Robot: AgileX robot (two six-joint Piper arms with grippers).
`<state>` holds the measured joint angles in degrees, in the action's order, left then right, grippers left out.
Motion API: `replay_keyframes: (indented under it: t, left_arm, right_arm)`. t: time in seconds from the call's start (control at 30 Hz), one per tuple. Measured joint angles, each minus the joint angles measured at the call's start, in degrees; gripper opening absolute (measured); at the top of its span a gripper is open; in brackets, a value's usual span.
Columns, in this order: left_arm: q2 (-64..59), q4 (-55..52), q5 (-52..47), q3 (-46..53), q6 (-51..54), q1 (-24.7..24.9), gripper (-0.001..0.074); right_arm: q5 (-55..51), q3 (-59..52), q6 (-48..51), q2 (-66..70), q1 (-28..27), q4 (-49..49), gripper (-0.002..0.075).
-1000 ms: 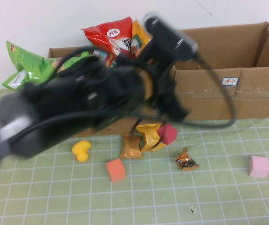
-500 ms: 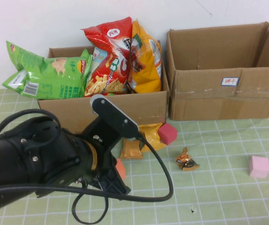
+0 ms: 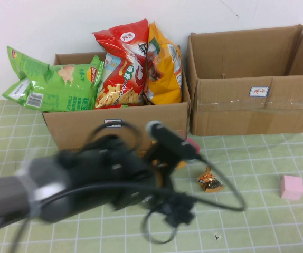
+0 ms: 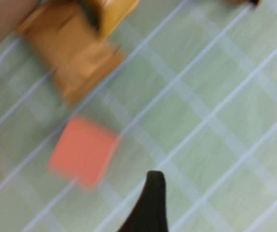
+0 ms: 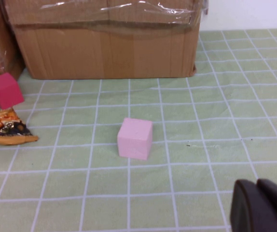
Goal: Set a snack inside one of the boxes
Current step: Pick up the biscuit
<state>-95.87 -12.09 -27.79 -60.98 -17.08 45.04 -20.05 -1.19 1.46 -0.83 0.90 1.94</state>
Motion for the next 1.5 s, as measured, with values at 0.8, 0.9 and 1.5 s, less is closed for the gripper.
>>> replay_keyframes:
  t: [0.8,0.9,1.5]
  left_arm:
    - [-33.20,-0.96,0.33,-31.90,-0.21,1.81,0.0666]
    - [-33.34,-1.10,0.44,-32.15,-0.68,1.92,0.0613]
    - [-26.99,-8.34,-1.29,-32.15,-2.29,4.55,0.0115]
  right_arm:
    - [-0.10,0.00,0.00,0.00,0.00,0.00,-0.0002]
    - [-0.10,0.00,0.00,0.00,0.00,0.00,-0.0002]
    - [-0.10,0.00,0.00,0.00,0.00,0.10,-0.0002]
